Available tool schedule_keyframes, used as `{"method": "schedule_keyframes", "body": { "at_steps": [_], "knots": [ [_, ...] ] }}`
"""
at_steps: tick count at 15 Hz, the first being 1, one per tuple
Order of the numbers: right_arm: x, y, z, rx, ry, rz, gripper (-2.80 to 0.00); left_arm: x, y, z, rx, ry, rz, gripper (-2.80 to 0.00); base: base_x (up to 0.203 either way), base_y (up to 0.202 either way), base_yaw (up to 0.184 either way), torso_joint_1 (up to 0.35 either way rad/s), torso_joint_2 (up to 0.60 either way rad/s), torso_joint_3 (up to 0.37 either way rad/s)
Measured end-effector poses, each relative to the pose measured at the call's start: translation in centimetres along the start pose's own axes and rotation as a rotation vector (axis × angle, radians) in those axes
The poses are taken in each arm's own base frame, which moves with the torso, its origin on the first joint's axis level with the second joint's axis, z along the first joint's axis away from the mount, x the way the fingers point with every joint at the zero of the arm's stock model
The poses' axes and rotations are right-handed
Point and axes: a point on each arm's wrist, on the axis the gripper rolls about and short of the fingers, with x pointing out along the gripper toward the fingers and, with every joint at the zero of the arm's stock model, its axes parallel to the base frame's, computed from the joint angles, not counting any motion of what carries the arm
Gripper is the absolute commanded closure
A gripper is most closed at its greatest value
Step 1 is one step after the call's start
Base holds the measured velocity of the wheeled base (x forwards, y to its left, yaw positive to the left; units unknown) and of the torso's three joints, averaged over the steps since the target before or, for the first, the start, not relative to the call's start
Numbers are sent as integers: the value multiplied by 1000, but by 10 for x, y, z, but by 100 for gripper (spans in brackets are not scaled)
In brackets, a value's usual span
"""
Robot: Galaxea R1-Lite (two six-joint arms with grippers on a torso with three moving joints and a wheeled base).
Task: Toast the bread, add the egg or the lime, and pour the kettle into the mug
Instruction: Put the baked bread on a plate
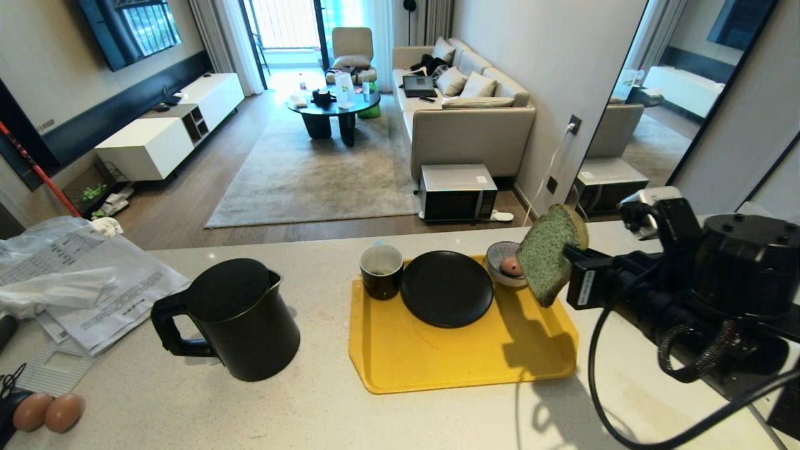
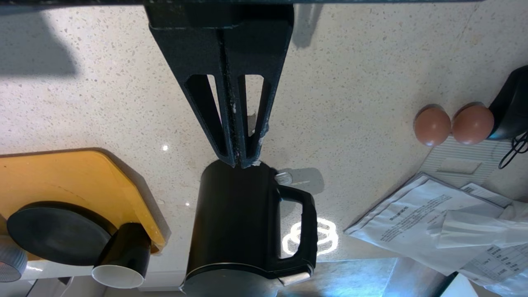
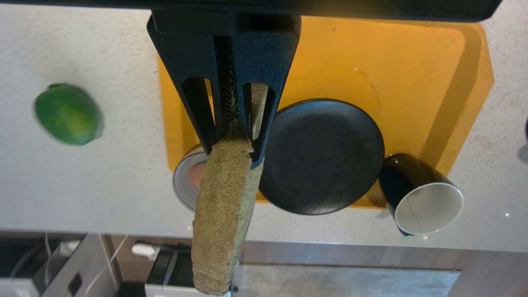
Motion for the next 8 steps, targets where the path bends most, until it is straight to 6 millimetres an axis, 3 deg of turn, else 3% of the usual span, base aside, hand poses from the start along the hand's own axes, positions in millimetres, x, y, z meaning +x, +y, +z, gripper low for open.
{"method": "schedule_keyframes", "body": {
  "at_steps": [5, 8],
  "knots": [
    [39, 30, -26, 38, 78, -7, 0, 0, 0, 0, 0, 0, 0, 0, 0, 0, 0, 0, 0, 0],
    [49, 51, -37, 17, 111, 33, 0, 0, 0, 0, 0, 0, 0, 0, 0, 0, 0, 0, 0, 0]
  ]
}}
